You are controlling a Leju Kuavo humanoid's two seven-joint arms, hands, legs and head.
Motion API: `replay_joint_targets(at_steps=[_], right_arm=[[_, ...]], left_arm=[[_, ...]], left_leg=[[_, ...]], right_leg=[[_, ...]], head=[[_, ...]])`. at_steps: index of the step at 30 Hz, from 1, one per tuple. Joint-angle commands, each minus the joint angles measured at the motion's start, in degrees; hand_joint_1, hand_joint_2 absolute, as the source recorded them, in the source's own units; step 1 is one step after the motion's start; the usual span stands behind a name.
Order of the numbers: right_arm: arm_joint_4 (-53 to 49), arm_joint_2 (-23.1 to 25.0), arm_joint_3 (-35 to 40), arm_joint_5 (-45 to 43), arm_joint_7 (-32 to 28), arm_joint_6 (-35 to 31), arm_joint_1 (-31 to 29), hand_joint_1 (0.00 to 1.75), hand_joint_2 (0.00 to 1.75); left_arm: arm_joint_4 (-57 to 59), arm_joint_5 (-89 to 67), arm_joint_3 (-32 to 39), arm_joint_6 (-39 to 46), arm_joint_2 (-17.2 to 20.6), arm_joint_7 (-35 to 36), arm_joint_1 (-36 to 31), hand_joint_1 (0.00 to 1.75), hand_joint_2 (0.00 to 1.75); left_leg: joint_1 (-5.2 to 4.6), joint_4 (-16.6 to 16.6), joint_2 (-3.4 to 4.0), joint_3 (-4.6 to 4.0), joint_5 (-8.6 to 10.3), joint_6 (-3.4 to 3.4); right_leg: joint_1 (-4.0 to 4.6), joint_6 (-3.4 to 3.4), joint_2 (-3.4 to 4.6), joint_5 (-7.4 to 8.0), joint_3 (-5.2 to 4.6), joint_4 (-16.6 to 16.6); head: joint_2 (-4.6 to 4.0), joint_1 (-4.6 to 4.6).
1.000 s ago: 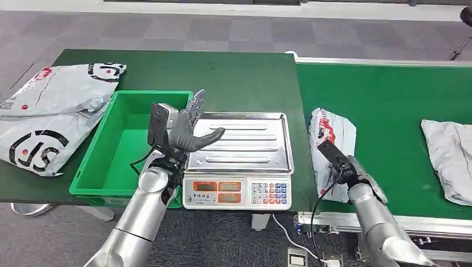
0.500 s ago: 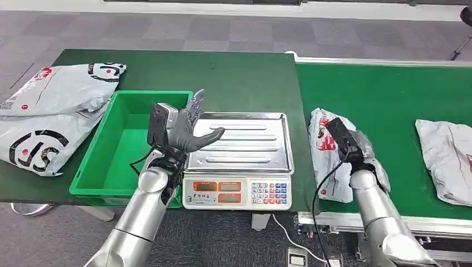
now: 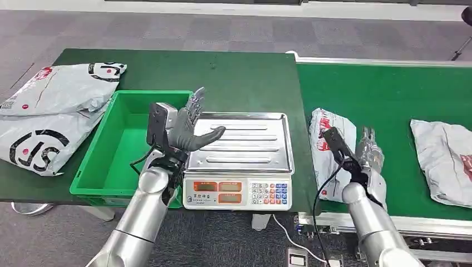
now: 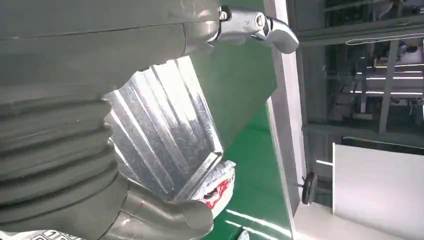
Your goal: Moved the parcel from conveyor to table for the left to box.
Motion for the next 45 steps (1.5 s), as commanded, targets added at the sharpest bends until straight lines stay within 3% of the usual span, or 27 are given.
replay_joint_targets(at_steps=[1,14,25,32,33,34,45], right_arm=[[0.66,2.89,-1.66,1.72,0.90,1.46,4.89,0.00,1.75],[1.84,3.65,-3.36,0.70,1.04,8.82,7.40,0.00,1.75],[7.93,-0.17,-2.50,-2.85,-3.29,23.48,4.01,0.00,1.75],[8.22,-0.87,-1.85,-2.06,-3.17,23.97,3.47,0.00,1.75],[8.19,-1.08,-1.95,-2.12,-3.22,24.06,3.13,1.50,1.75],[8.42,-1.47,-2.47,-3.27,-4.58,25.31,2.40,1.75,1.75],[10.04,-3.34,-1.89,-4.81,-7.21,27.54,-0.36,1.75,1.75]], left_arm=[[0.96,0.38,1.12,0.12,0.55,0.59,-0.74,0.00,1.75],[1.40,1.14,1.60,0.02,0.41,0.41,-0.62,0.00,1.75],[2.82,1.59,1.95,-1.10,1.06,-0.45,-1.46,0.00,1.75],[2.99,1.60,1.97,-1.09,1.00,-0.53,-1.49,0.00,1.75],[2.74,1.65,2.06,-1.06,1.03,-0.61,-1.30,0.00,1.75],[2.19,1.69,2.23,-1.02,1.18,-0.77,-0.97,0.00,1.75],[-0.19,1.72,2.63,-1.22,1.95,-1.01,0.31,0.00,1.75]], left_leg=[[0.04,-0.07,0.14,0.15,-0.04,-0.06],[0.02,-0.13,0.26,0.24,-0.07,-0.07],[0.01,-0.15,0.31,0.26,-0.03,-0.06],[0.04,-0.11,0.22,0.24,-0.02,-0.05],[0.05,-0.13,0.27,0.28,-0.03,-0.06],[0.02,-0.07,0.20,0.17,-0.03,-0.05],[0.01,-0.14,0.30,0.28,-0.04,-0.07]], right_leg=[[0.06,-0.10,0.08,0.01,0.12,-0.09],[0.04,-0.15,0.15,-0.01,0.17,-0.13],[0.04,-0.16,0.17,0.04,0.17,-0.17],[0.06,-0.13,0.10,0.03,0.19,-0.16],[0.07,-0.15,0.14,0.04,0.22,-0.19],[0.03,-0.11,0.10,0.02,0.12,-0.10],[0.03,-0.15,0.18,0.03,0.20,-0.16]], head=[[0.00,0.00],[0.00,0.00],[0.00,0.00],[0.00,0.00],[0.00,0.00],[0.00,0.00],[0.00,0.00]])
